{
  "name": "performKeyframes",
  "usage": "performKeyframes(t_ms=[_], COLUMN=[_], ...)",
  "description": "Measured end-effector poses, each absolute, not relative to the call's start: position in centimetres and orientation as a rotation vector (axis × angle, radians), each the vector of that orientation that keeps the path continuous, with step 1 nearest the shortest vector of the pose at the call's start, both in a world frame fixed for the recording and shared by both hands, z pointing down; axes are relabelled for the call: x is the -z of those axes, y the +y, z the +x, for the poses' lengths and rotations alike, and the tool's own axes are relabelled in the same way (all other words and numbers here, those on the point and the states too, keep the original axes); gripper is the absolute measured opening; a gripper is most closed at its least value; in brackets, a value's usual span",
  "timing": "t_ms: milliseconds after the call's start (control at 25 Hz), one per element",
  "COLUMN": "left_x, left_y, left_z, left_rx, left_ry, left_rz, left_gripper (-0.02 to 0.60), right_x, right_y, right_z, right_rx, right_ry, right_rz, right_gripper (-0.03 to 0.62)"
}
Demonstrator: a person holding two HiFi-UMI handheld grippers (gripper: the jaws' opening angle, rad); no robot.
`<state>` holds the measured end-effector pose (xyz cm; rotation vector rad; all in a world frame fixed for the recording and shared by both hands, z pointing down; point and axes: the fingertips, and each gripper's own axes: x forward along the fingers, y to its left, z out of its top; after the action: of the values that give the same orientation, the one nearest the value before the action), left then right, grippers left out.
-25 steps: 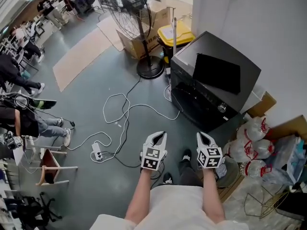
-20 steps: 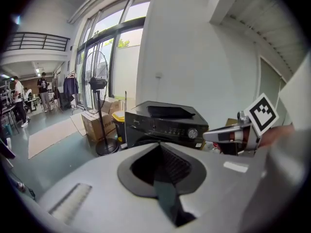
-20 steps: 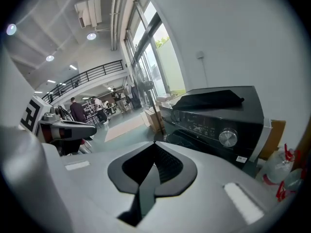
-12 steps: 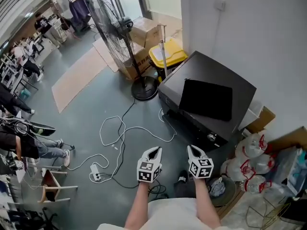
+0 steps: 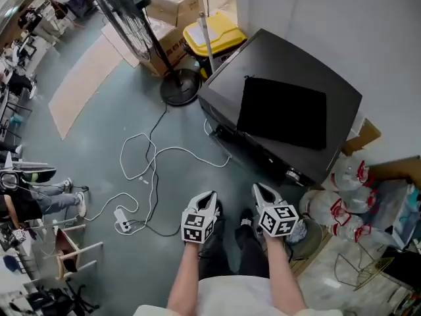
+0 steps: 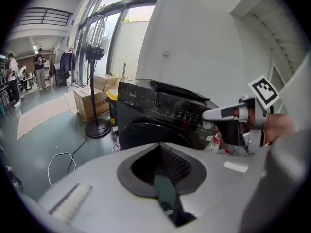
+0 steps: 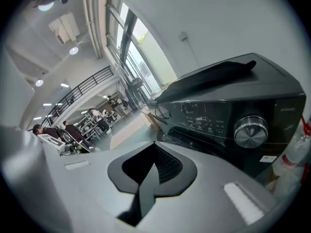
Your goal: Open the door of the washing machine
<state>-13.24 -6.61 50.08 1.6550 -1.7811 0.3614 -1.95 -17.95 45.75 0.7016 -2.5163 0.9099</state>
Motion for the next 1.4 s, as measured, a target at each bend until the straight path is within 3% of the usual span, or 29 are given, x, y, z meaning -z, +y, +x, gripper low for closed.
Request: performKeyframes(t_ms=[680, 880, 1240, 1400], left_x=[-66.2, -67.5, -68.1, -68.4], left_y=[-10.7, -14.3, -22.2, -23.5], left_z=[-22.7, -24.5, -29.6, -28.9], left_rx=[-0.362, -0.405, -0.381, -0.401], left_ry=[-1.585, -1.556, -1.517, -1.463], left_rz=[1.728, 1.857, 2.007, 2.108], left_gripper=[0.058, 0.058, 0.060, 0.128], right_x=[-53.7, -54.1, -57.7, -58.5], right_y=[-24.0, -24.9, -26.8, -25.6], right_z=[-8.9, -10.3, -13.0, -12.3], right_rx=[-0.280, -0.022, 0.025, 0.096], right_ry=[-2.452, -2.352, -2.279, -2.199], right_rz=[0.806, 0.719, 0.693, 0.667], right_gripper=[0.003, 0.014, 0.064, 0.088])
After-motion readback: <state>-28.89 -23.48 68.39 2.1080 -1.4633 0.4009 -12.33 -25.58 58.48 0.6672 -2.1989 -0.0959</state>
